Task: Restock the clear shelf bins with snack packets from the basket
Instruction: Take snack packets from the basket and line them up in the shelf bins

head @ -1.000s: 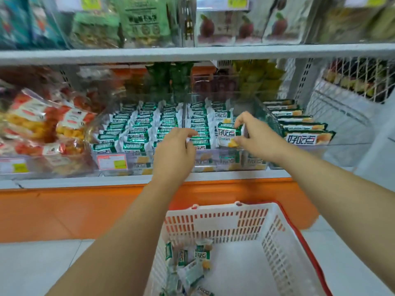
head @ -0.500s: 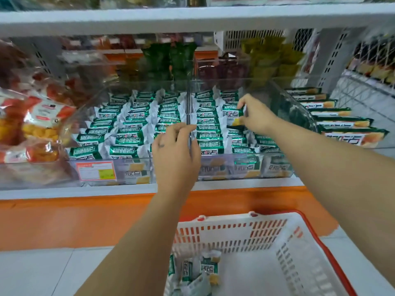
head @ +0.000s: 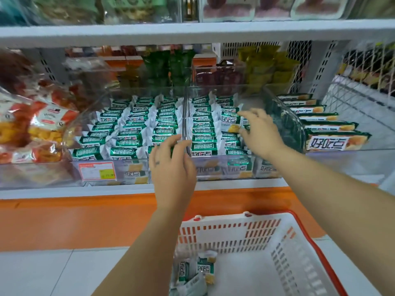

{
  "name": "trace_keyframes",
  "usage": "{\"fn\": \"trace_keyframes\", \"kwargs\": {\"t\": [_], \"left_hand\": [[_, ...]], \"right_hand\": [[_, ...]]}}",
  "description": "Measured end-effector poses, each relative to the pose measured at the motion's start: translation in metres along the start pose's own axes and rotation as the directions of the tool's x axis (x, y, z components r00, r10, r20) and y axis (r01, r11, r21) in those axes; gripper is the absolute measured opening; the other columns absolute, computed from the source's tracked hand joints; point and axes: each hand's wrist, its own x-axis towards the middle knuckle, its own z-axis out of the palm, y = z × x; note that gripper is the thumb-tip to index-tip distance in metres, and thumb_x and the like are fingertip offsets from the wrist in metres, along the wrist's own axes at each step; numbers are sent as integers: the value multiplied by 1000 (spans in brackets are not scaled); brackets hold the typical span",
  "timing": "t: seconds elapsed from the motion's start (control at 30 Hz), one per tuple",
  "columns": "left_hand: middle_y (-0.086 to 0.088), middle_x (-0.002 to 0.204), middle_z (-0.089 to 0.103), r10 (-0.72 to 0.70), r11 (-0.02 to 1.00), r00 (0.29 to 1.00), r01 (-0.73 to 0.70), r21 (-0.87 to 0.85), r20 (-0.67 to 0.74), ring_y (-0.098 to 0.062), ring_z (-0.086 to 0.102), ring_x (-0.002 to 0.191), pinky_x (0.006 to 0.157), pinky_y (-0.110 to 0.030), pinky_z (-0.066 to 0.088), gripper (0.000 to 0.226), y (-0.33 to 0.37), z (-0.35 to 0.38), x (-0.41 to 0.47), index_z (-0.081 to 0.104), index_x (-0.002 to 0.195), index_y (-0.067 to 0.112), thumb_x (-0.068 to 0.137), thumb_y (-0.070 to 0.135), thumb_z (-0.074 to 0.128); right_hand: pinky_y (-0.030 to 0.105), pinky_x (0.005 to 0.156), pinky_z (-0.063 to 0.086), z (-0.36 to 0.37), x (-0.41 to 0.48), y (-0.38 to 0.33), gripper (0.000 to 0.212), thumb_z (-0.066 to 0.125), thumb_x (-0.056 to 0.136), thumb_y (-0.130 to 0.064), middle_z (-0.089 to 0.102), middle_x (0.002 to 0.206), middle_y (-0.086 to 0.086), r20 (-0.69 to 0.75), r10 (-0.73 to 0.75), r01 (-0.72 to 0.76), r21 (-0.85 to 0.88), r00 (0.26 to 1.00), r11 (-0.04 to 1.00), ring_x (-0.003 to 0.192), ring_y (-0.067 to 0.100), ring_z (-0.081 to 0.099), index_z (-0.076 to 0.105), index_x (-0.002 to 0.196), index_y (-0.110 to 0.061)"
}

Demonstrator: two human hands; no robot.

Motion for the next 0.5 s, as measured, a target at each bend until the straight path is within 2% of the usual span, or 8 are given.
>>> {"fn": "trace_keyframes", "kwargs": {"t": [0.07,0.17,0.2,0.27,0.33,0.4,0.43,0.5], "left_hand": [[-10,114,60,10,1000,1000,-10,10,-25,-18,45,108,94,-52,42,26,6,-4,-19,66,104,10,86,9,49],[-7,111,62,19,1000,1000,-19,21,-13,-22,54,103,90,-43,39,26,20,-8,-49,66,103,11,84,8,48],[-6,111,62,-4,1000,1000,4,26,14,-23,56,102,90,-41,37,27,22,-9,-60,66,103,12,85,9,47],[-5,112,61,-64,996,993,58,64,98,-22,54,99,87,-38,36,30,22,-11,-91,66,104,13,83,11,44],[-6,113,60,-132,987,975,113,112,181,-23,52,99,85,-40,41,30,14,-12,-127,65,104,14,80,10,48],[-7,114,59,-208,974,938,174,143,278,-29,55,101,85,-45,46,30,3,-11,-163,64,106,13,78,3,57],[-8,113,59,-234,969,915,191,157,330,-31,56,100,85,-46,48,31,-3,-9,-180,64,106,13,77,1,60],[-10,109,61,-259,961,863,187,203,433,-34,59,96,81,-45,50,30,-16,-5,-211,66,102,11,74,2,60]], "right_hand": [[43,102,35,-1,-34,-6,35,54,93,-15,47,130,8,-178,-92,105,65,980,992,120,30,43,54,127,-18],[31,91,36,6,-89,-13,24,53,87,-6,58,109,8,-430,-175,251,126,886,960,103,25,51,63,108,-10],[28,90,36,14,-109,-13,22,53,86,-5,60,104,8,-468,-171,265,141,867,954,100,23,51,64,104,-8],[26,88,38,37,-150,-8,19,52,85,-6,61,99,9,-453,-133,236,179,881,955,97,21,51,64,100,-6],[32,85,45,65,-189,2,17,55,87,-6,61,102,8,-312,-79,151,215,947,965,98,22,53,64,101,-7],[33,88,47,92,-224,15,22,54,91,-9,57,115,5,-11,8,-6,219,1000,976,108,22,53,62,111,-12],[30,92,44,107,-239,22,27,52,93,-12,54,121,2,164,55,-87,193,985,977,113,19,51,59,119,-16],[28,95,44,133,-261,36,33,48,95,-17,51,128,-2,429,147,-219,123,891,968,114,15,51,51,128,-23]]}}
